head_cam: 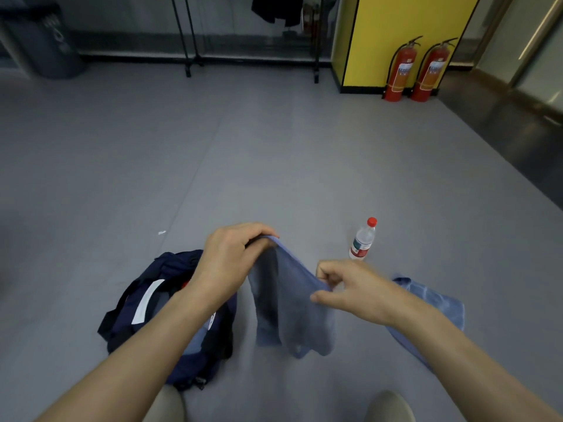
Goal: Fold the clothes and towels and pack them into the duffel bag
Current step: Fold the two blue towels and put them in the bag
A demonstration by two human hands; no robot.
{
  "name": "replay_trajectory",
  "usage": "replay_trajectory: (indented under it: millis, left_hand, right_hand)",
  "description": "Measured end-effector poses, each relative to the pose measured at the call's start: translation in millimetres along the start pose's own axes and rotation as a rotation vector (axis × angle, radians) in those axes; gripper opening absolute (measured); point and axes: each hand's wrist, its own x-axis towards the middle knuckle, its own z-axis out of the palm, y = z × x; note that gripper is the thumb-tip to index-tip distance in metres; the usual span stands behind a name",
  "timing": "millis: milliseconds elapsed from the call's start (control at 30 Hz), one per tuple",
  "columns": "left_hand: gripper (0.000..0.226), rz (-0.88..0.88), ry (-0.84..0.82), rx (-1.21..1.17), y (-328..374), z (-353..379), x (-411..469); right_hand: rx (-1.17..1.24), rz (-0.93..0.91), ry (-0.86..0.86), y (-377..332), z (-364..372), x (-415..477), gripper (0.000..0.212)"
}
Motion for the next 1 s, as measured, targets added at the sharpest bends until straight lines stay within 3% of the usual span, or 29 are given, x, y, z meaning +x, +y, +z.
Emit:
replay_trajectory:
  millis: [167,333,533,600,767,867,1000]
  left_hand:
    - [0.018,-0.052,0.060,0.070,-17,-17,8]
    - [0.017,-0.187,0.070,0.247,-40,-31,8]
    - [0.012,-0.317,-0.035,0.437,-70,-22,20]
    - [0.012,-0.377,-0.059,0.386,-83,-20,36]
    - [0.020,-0.555,0.050,-0.112,-89,-25,100]
    - [0.027,-0.460,0.148,-0.156,-80,-40,141]
    - [0.008,-0.252,0.210,-0.079,-56,-70,163]
  right_hand:
    - [-0.204,0.134,0.006,12,-6,-6,0.024]
    - [-0.274,0.221,0.065,28,-24,-13,0.038]
    - [-0.329,0.248,0.146,55,-29,21,0.031]
    - [-0.189,0.274,0.208,61,-36,41,0.030]
    - [0.440,0.281,0.517,71,-77,103,0.025]
    - [0.378,0.181,0.663,71,-112,128,0.021]
    - [0.235,0.055,0.782,47,-154,123,0.008]
